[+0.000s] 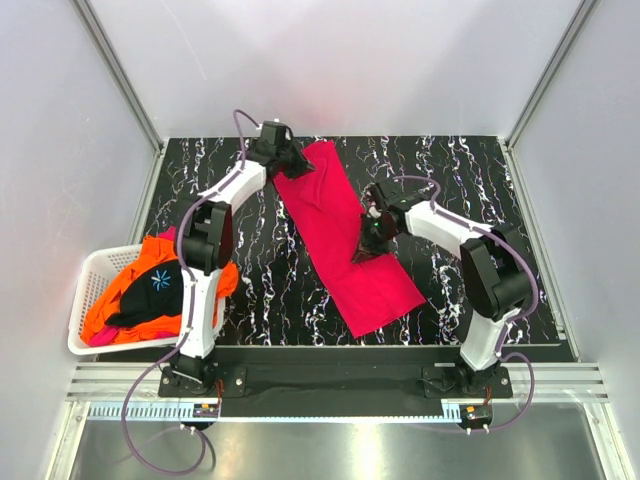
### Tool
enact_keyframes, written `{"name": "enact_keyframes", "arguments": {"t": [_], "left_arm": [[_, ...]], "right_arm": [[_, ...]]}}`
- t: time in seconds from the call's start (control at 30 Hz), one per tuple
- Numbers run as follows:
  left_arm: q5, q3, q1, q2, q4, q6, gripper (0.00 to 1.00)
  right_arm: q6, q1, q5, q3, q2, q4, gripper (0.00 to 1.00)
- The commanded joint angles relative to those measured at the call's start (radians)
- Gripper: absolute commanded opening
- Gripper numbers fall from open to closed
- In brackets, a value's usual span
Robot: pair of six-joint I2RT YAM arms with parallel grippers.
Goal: Fold and stack the t-shirts
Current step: Fold the tshirt
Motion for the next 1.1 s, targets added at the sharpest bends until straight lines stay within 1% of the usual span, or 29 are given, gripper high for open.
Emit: {"name": "enact_keyframes", "arguments": {"t": [0.0, 0.07, 0.1, 0.13, 0.2, 0.23, 0.3, 0.4, 0.43, 0.47, 0.6, 0.73, 0.77, 0.87, 0.97, 1.0, 1.07], "left_arm": [[-0.102, -0.008, -0.033, 0.053, 0.035, -0.111, 0.05], [-0.119, 0.019, -0.038, 0.092, 0.033, -0.154, 0.05], [-0.122, 0.035, -0.039, 0.134, 0.034, -0.177, 0.05], [-0.114, 0.082, -0.042, 0.16, 0.031, -0.179, 0.05], [-0.102, 0.148, -0.042, 0.24, -0.004, -0.181, 0.04], [-0.094, 0.212, -0.041, 0.263, -0.016, -0.181, 0.03], [-0.074, 0.26, -0.039, 0.312, -0.044, -0.185, 0.03], [-0.044, 0.32, -0.036, 0.354, -0.042, -0.194, 0.04], [-0.016, 0.329, -0.036, 0.363, -0.041, -0.199, 0.03], [-0.004, 0.34, -0.036, 0.374, -0.038, -0.204, 0.03], [0.052, 0.378, -0.05, 0.417, -0.012, -0.202, 0.02], [0.084, 0.376, -0.065, 0.412, -0.013, -0.171, 0.02], [0.087, 0.368, -0.067, 0.408, -0.015, -0.164, 0.02], [0.087, 0.336, -0.068, 0.379, -0.018, -0.127, 0.04], [0.085, 0.363, -0.065, 0.356, -0.053, -0.035, 0.07], [0.082, 0.378, -0.062, 0.343, -0.096, -0.012, 0.1], [0.075, 0.406, -0.059, 0.311, -0.131, 0.037, 0.16]], "right_arm": [[-0.192, -0.038, 0.106, 0.03, -0.001, -0.063, 0.0], [-0.221, -0.046, 0.129, 0.04, 0.025, -0.065, 0.0], [-0.223, -0.043, 0.133, 0.037, 0.031, -0.057, 0.0], [-0.221, -0.043, 0.132, 0.029, 0.045, -0.045, 0.0], [-0.189, -0.04, 0.135, -0.009, 0.052, -0.005, 0.0], [-0.177, -0.037, 0.141, -0.024, 0.057, 0.005, 0.0], [-0.131, -0.015, 0.143, -0.073, 0.052, 0.044, 0.0], [-0.028, 0.032, 0.166, -0.135, 0.031, 0.079, 0.0], [0.039, 0.046, 0.173, -0.15, 0.017, 0.09, 0.0], [0.073, 0.061, 0.175, -0.178, 0.01, 0.101, 0.0], [0.228, 0.138, 0.167, -0.213, -0.001, 0.171, 0.0], [0.4, 0.208, 0.134, -0.236, 0.005, 0.265, 0.0], [0.415, 0.218, 0.127, -0.232, 0.011, 0.281, 0.0], [0.429, 0.242, 0.117, -0.198, 0.045, 0.299, 0.0], [0.432, 0.247, 0.114, -0.174, 0.057, 0.3, 0.0], [0.429, 0.247, 0.114, -0.166, 0.057, 0.303, 0.0], [0.412, 0.25, 0.107, -0.14, 0.046, 0.296, 0.0]]}}
